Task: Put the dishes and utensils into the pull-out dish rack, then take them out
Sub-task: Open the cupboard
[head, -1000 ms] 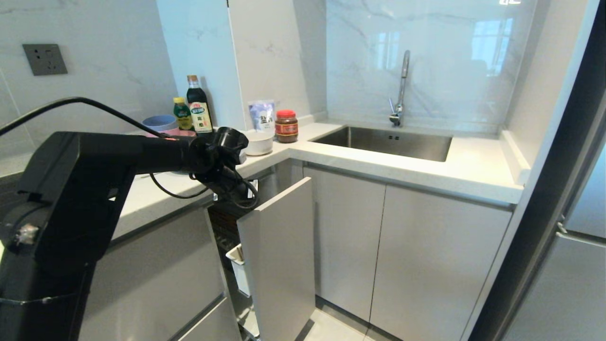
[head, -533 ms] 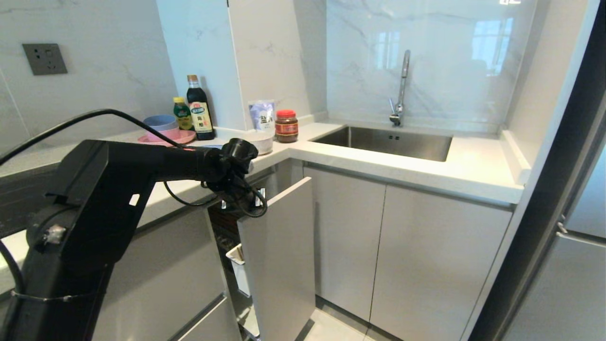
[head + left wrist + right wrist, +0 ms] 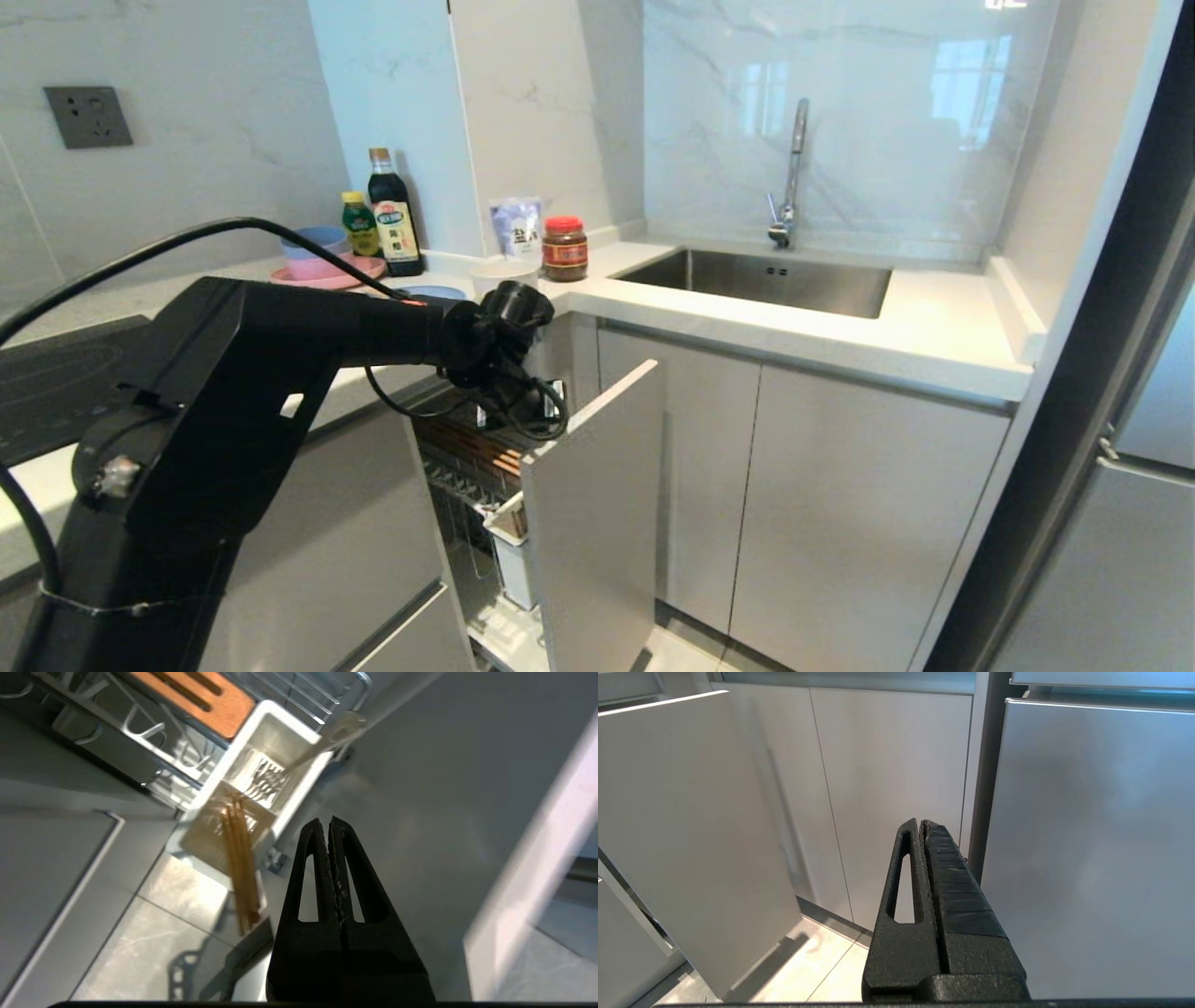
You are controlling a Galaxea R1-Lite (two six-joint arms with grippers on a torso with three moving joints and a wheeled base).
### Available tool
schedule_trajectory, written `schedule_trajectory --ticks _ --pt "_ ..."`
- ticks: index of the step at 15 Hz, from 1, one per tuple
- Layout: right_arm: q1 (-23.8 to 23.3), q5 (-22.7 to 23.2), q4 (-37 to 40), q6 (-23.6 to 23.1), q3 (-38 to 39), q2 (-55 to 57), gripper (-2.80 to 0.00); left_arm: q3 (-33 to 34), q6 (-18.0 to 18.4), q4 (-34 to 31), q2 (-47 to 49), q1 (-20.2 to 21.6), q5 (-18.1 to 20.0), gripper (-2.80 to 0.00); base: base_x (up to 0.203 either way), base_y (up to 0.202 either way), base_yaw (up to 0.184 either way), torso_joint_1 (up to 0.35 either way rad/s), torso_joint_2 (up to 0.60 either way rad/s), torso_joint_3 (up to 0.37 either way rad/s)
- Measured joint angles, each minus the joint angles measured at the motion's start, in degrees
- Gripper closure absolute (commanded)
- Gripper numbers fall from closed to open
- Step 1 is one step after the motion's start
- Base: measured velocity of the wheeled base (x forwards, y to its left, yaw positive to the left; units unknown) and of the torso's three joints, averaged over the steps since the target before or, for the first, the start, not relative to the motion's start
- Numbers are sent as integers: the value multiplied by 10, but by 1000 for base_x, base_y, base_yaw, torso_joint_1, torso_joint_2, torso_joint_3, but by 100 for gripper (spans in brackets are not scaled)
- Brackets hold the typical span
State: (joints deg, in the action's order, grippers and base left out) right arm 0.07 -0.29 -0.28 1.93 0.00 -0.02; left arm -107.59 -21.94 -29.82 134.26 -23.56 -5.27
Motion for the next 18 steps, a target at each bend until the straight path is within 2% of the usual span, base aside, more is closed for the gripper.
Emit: schedule_trajectory --ticks 3,5,9,12,18 --pt "0 0 0 0 0 0 0 29 -11 3 -13 -43 2 0 0 0 0 0 0 0" --pt "0 0 0 0 0 0 0 46 -15 3 -22 -65 19 0 0 0 0 0 0 0" --pt "0 0 0 0 0 0 0 75 -16 3 -47 -84 108 0 0 0 0 0 0 0" --pt "0 0 0 0 0 0 0 92 -16 0 -61 -103 147 0 0 0 0 0 0 0" --pt "0 0 0 0 0 0 0 105 -17 -2 -68 -127 156 0 0 0 0 0 0 0"
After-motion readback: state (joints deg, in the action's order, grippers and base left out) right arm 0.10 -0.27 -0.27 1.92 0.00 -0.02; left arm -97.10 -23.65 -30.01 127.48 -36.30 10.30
